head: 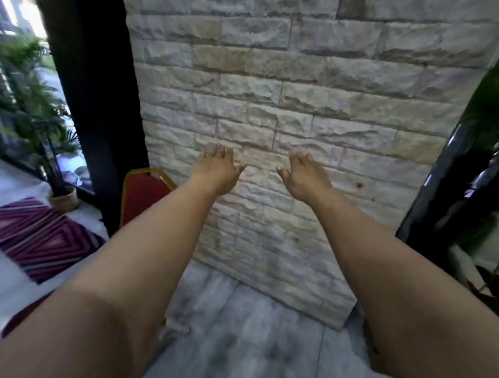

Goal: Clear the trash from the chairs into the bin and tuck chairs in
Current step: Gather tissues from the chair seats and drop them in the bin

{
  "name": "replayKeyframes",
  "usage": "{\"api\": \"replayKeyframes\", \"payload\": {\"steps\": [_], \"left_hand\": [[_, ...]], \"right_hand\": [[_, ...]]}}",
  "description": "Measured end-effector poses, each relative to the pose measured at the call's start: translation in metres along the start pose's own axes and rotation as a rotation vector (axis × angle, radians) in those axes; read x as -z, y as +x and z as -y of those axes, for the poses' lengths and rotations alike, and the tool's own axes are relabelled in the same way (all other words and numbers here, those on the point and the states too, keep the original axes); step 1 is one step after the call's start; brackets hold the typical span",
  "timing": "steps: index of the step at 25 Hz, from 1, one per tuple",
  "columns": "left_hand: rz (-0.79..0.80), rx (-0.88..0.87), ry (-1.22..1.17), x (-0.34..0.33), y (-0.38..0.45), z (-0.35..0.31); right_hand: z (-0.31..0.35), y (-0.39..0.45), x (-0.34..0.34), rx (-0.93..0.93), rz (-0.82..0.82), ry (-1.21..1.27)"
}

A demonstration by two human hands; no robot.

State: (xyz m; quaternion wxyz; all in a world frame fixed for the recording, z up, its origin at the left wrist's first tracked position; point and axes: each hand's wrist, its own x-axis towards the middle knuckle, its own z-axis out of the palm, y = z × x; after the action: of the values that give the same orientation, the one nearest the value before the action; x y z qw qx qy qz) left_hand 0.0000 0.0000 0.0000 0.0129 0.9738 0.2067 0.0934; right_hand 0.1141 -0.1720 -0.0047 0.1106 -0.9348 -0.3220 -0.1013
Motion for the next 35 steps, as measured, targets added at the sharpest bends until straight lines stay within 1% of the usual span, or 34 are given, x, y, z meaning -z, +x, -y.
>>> {"api": "replayKeyframes", "payload": {"steps": [4,7,11,15,19,21,23,27,30,35], "left_hand": [[0.068,0.110,0.102,-0.035,-0.039,0.049],[0.089,0.197,0.063,-0.062,-0.074,0.077],[0.118,0.420,0.044,-0.094,-0.130,0.109],[0.121,0.672,0.008,-0.126,-0.197,0.121],[0.158,0.949,-0.027,-0.151,-0.273,0.108],[0.187,1.105,-0.026,-0.164,-0.323,0.097],[0.207,1.220,-0.030,-0.175,-0.369,0.082],[0.175,1.446,-0.057,-0.190,-0.458,0.044],[0.121,1.643,-0.103,-0.203,-0.531,0.009],[0.068,1.913,-0.137,-0.215,-0.635,-0.043]], "right_hand": [[0.042,-0.013,-0.054,0.120,0.128,0.041],[0.072,-0.021,-0.095,0.232,0.166,0.080],[0.117,-0.033,-0.142,0.440,0.263,0.099],[0.159,-0.056,-0.182,0.654,0.375,0.143],[0.190,-0.101,-0.216,0.889,0.444,0.119],[0.213,-0.133,-0.228,1.025,0.520,0.114],[0.228,-0.167,-0.235,1.149,0.586,0.118],[0.250,-0.241,-0.241,1.409,0.669,0.106],[0.272,-0.305,-0.242,1.605,0.672,0.065],[0.291,-0.424,-0.246,1.803,0.719,0.025]]}}
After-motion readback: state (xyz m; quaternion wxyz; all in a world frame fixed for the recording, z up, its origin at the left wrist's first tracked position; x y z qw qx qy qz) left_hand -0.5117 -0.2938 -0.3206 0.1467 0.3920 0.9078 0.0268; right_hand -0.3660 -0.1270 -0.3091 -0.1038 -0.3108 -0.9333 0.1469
